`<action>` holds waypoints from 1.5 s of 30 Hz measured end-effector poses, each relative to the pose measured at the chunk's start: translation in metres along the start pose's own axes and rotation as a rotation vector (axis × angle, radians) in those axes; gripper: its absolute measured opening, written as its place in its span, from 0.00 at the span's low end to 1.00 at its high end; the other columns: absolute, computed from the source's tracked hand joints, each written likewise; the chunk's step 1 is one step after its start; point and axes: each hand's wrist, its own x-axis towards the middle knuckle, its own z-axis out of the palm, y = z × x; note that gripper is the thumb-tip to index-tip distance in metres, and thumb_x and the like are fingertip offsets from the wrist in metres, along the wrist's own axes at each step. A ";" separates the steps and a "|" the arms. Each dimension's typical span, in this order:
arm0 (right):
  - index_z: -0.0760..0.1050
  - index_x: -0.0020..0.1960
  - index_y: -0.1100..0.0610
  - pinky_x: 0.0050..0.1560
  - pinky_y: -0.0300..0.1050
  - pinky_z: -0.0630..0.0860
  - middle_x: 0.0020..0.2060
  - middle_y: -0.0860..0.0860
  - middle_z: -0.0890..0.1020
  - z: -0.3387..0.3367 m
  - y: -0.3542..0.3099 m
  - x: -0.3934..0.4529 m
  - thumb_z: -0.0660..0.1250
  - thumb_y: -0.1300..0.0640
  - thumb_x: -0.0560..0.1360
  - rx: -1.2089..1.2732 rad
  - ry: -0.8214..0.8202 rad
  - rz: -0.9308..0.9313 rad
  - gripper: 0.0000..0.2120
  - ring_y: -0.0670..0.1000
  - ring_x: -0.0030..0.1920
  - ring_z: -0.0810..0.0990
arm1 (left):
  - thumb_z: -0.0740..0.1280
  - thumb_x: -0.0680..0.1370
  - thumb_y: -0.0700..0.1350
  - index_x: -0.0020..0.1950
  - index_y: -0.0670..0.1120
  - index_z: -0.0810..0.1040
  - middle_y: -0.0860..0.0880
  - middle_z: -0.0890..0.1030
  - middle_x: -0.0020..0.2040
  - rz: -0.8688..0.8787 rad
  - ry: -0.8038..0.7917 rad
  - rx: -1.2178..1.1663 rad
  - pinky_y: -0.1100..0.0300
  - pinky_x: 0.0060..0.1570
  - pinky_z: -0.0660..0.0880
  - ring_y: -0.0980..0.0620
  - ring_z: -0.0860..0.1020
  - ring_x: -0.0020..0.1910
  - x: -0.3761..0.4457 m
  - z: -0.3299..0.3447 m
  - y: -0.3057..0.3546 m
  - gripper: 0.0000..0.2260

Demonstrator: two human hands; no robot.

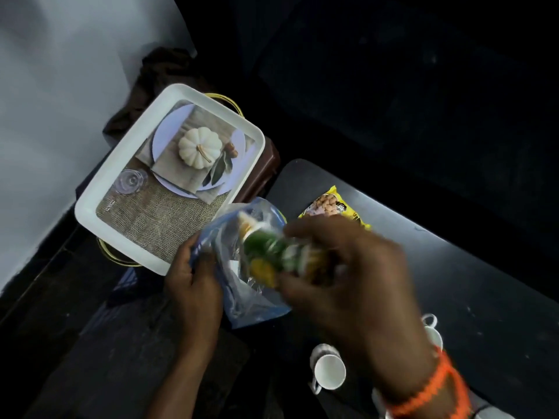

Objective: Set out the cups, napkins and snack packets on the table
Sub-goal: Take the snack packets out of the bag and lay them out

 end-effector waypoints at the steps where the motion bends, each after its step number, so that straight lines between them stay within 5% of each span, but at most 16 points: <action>1: 0.81 0.57 0.42 0.40 0.37 0.81 0.45 0.41 0.85 -0.016 0.011 0.000 0.77 0.45 0.62 0.079 0.104 0.030 0.23 0.43 0.40 0.83 | 0.66 0.79 0.38 0.50 0.65 0.84 0.64 0.86 0.47 -0.012 0.008 0.013 0.71 0.47 0.76 0.68 0.81 0.47 0.003 -0.002 -0.002 0.19; 5: 0.84 0.55 0.48 0.39 0.37 0.82 0.43 0.45 0.87 -0.043 0.093 0.025 0.86 0.50 0.60 0.292 0.248 0.310 0.24 0.42 0.38 0.85 | 0.67 0.80 0.41 0.56 0.62 0.84 0.58 0.86 0.55 -0.040 0.022 0.030 0.61 0.53 0.77 0.60 0.83 0.54 0.002 -0.007 -0.008 0.15; 11: 0.78 0.61 0.71 0.50 0.54 0.81 0.48 0.63 0.84 0.027 0.234 0.061 0.79 0.71 0.66 0.658 0.032 0.718 0.24 0.62 0.48 0.83 | 0.67 0.77 0.45 0.52 0.64 0.84 0.59 0.87 0.51 -0.043 -0.030 0.052 0.60 0.52 0.78 0.60 0.83 0.50 -0.012 0.005 -0.006 0.14; 15: 0.82 0.62 0.60 0.55 0.52 0.80 0.54 0.60 0.85 0.036 0.251 0.058 0.83 0.62 0.67 0.279 0.084 0.670 0.24 0.60 0.53 0.83 | 0.68 0.76 0.48 0.54 0.55 0.85 0.57 0.87 0.49 -0.035 -0.068 0.046 0.59 0.50 0.78 0.59 0.84 0.48 -0.014 0.013 -0.008 0.09; 18: 0.83 0.62 0.54 0.54 0.45 0.75 0.57 0.55 0.84 0.021 0.233 0.040 0.83 0.53 0.67 0.100 0.251 0.539 0.25 0.51 0.55 0.80 | 0.68 0.75 0.50 0.42 0.54 0.83 0.58 0.82 0.38 -0.045 -0.056 0.021 0.57 0.45 0.74 0.58 0.78 0.39 -0.018 0.019 -0.004 0.04; 21: 0.80 0.65 0.50 0.55 0.45 0.81 0.60 0.51 0.83 0.018 0.203 0.019 0.84 0.55 0.65 0.345 0.145 0.350 0.30 0.50 0.60 0.81 | 0.68 0.72 0.50 0.36 0.49 0.77 0.45 0.77 0.40 -0.092 -0.027 -0.111 0.45 0.52 0.76 0.46 0.77 0.45 -0.022 0.026 0.008 0.07; 24: 0.66 0.78 0.49 0.65 0.49 0.80 0.77 0.51 0.70 0.036 0.172 0.004 0.82 0.68 0.66 0.717 -0.209 0.266 0.47 0.52 0.75 0.72 | 0.67 0.80 0.45 0.51 0.37 0.79 0.37 0.78 0.52 -0.281 -0.121 -0.366 0.33 0.64 0.76 0.34 0.80 0.58 -0.022 0.040 0.025 0.10; 26: 0.55 0.82 0.49 0.73 0.51 0.74 0.82 0.47 0.61 0.056 0.153 0.003 0.77 0.76 0.68 0.838 -0.308 0.228 0.53 0.53 0.80 0.65 | 0.62 0.85 0.44 0.51 0.39 0.79 0.39 0.81 0.51 -0.401 -0.263 -0.419 0.39 0.65 0.77 0.39 0.82 0.55 -0.021 0.053 0.039 0.11; 28: 0.55 0.83 0.51 0.69 0.48 0.77 0.78 0.48 0.68 0.072 0.139 0.003 0.73 0.78 0.70 1.023 -0.318 0.171 0.50 0.53 0.76 0.72 | 0.59 0.86 0.42 0.43 0.45 0.84 0.49 0.86 0.41 -0.410 -0.431 -0.358 0.55 0.56 0.79 0.53 0.85 0.42 -0.021 0.069 0.051 0.17; 31: 0.64 0.78 0.58 0.59 0.48 0.82 0.65 0.49 0.83 0.078 0.131 0.002 0.73 0.75 0.72 1.121 -0.191 0.159 0.38 0.50 0.64 0.82 | 0.66 0.83 0.41 0.42 0.50 0.82 0.56 0.85 0.33 -0.148 -0.502 0.075 0.61 0.49 0.77 0.62 0.82 0.36 -0.021 0.079 0.051 0.12; 35: 0.80 0.63 0.62 0.59 0.61 0.83 0.58 0.60 0.86 0.063 0.142 -0.005 0.71 0.74 0.75 0.959 0.163 0.290 0.19 0.55 0.55 0.85 | 0.69 0.69 0.58 0.47 0.63 0.83 0.56 0.87 0.46 0.201 -0.515 0.397 0.62 0.47 0.79 0.61 0.83 0.46 -0.025 0.077 0.046 0.08; 37: 0.84 0.52 0.65 0.51 0.60 0.84 0.48 0.60 0.86 0.048 0.154 -0.011 0.71 0.73 0.75 1.024 0.278 0.353 0.09 0.56 0.47 0.83 | 0.69 0.72 0.61 0.56 0.61 0.82 0.52 0.85 0.59 0.114 -0.600 0.176 0.57 0.52 0.79 0.54 0.83 0.56 -0.032 0.084 0.042 0.14; 39: 0.83 0.47 0.70 0.44 0.51 0.83 0.43 0.61 0.84 0.034 0.166 -0.019 0.70 0.74 0.73 0.995 0.347 0.395 0.04 0.55 0.44 0.81 | 0.63 0.79 0.62 0.60 0.56 0.85 0.49 0.86 0.61 -0.187 -0.824 -0.189 0.50 0.52 0.80 0.48 0.85 0.57 -0.049 0.097 0.040 0.18; 41: 0.83 0.45 0.72 0.49 0.50 0.81 0.45 0.64 0.85 0.023 0.177 -0.026 0.68 0.77 0.73 0.732 0.408 0.399 0.06 0.57 0.47 0.83 | 0.57 0.82 0.65 0.60 0.50 0.87 0.45 0.87 0.59 -0.348 -1.042 -0.287 0.45 0.52 0.83 0.44 0.86 0.56 -0.074 0.117 0.037 0.26; 43: 0.84 0.43 0.71 0.50 0.45 0.77 0.44 0.63 0.84 0.011 0.185 -0.035 0.67 0.77 0.71 0.388 0.445 0.348 0.08 0.60 0.48 0.83 | 0.61 0.84 0.57 0.62 0.44 0.85 0.42 0.87 0.56 -0.355 -1.012 -0.209 0.47 0.52 0.83 0.43 0.86 0.51 -0.106 0.147 0.029 0.21; 45: 0.80 0.38 0.72 0.43 0.45 0.72 0.40 0.59 0.78 -0.006 0.193 -0.047 0.66 0.76 0.69 0.194 0.432 0.333 0.05 0.63 0.44 0.81 | 0.68 0.82 0.43 0.58 0.43 0.83 0.43 0.86 0.49 -0.287 -0.783 -0.080 0.53 0.46 0.82 0.46 0.85 0.44 -0.135 0.177 0.022 0.07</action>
